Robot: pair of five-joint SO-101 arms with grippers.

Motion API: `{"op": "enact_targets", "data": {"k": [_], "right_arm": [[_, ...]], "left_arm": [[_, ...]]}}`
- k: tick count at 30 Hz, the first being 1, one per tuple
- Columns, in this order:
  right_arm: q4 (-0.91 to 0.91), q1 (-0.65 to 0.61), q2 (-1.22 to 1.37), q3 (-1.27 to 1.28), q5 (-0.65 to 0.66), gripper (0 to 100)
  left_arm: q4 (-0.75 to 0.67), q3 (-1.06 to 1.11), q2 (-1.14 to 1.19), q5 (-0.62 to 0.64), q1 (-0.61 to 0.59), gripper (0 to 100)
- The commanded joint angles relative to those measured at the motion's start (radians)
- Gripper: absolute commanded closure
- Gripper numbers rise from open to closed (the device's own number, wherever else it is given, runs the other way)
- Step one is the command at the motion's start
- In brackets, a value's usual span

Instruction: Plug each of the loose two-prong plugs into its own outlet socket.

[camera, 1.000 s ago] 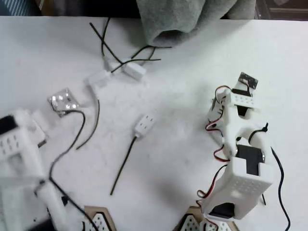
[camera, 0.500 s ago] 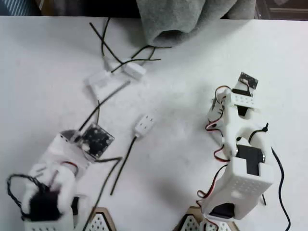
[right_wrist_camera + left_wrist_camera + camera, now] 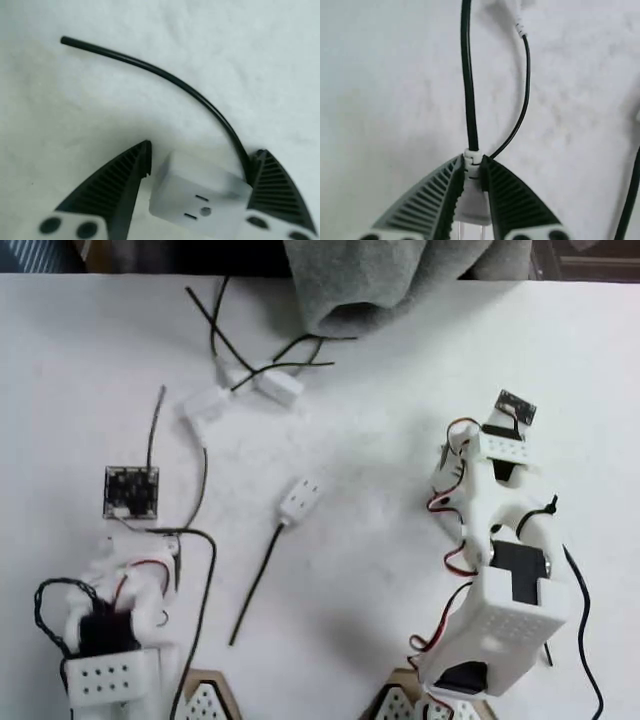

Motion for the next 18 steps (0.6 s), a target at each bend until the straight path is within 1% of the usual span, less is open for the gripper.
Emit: {"op": "enact_targets", "data": {"k": [1, 4, 10, 12, 15, 18], "right_arm": [[-0.008, 0.004, 0.001, -0.011, 0.011, 69.0], [-0.008, 0.004, 0.001, -0.011, 0.011, 69.0], [-0.015, 0.004, 0.001, -0.012, 0.011, 69.0], [-0.016, 0.004, 0.001, -0.014, 0.011, 69.0], [-0.016, 0.004, 0.001, -0.015, 0.011, 69.0], [-0.016, 0.004, 0.001, -0.015, 0.011, 69.0]], "left_arm": [[-0.097, -0.08, 0.206, 0.011, -0.016, 97], [-0.184, -0.138, 0.43, 0.014, -0.016, 97], [-0.229, -0.302, 0.825, 0.037, 0.007, 98], [-0.249, -0.334, 0.895, 0.037, 0.016, 97], [-0.233, -0.361, 0.917, 0.037, 0.018, 97], [-0.184, -0.379, 0.915, 0.034, 0.01, 92]]}}
